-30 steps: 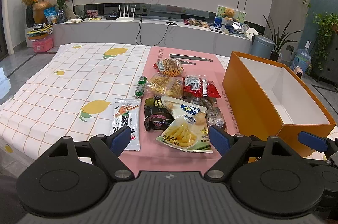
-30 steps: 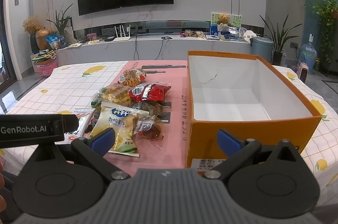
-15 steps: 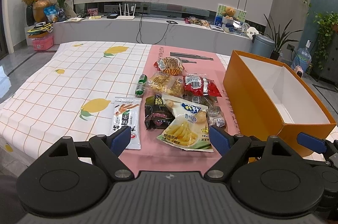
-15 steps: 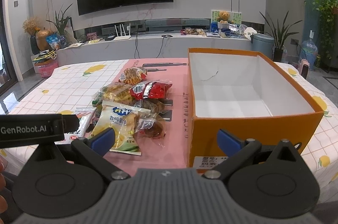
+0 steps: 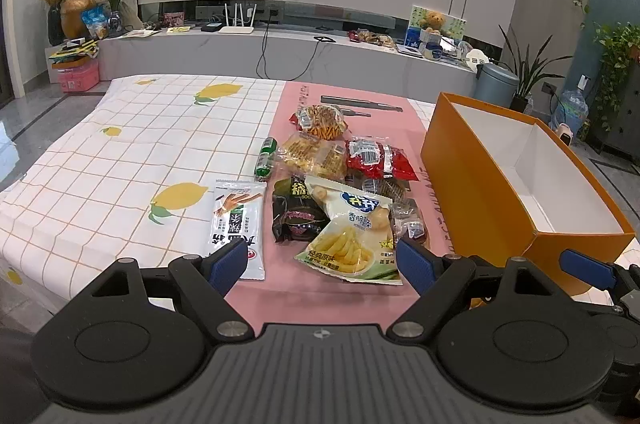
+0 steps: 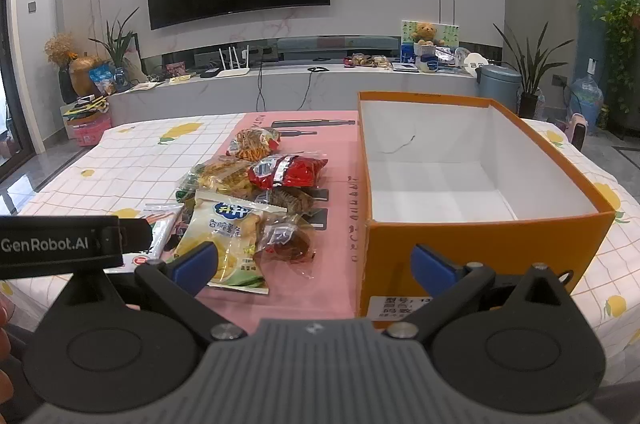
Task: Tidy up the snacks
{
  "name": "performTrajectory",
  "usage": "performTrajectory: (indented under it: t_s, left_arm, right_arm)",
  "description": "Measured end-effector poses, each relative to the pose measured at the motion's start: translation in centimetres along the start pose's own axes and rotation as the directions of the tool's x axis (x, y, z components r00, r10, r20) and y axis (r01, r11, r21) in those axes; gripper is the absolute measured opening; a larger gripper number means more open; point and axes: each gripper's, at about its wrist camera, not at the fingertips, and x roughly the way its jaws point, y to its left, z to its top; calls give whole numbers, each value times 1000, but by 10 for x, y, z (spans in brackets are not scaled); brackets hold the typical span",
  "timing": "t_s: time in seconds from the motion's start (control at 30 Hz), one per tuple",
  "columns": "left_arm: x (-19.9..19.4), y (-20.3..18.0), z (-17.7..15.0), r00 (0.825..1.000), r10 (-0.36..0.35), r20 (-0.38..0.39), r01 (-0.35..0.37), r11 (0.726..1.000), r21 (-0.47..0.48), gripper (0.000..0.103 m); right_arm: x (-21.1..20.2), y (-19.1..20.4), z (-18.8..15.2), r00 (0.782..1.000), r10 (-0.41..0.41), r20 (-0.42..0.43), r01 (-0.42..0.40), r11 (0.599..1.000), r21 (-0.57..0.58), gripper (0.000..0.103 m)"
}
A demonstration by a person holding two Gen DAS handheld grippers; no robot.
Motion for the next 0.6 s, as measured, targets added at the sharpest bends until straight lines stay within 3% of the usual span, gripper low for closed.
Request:
performTrajectory:
  t_s: [0.37, 0.6]
  left_arm:
    - [-4, 12, 1, 999, 23, 29, -23, 1000, 5, 98]
    - [-5, 61, 17, 997, 63, 41, -59, 993, -103, 98]
  right_arm:
    - [-3, 2, -2, 999, 30, 21, -30, 999, -22, 100]
    - [-9, 16, -8, 992, 96, 86, -89, 993, -77, 100]
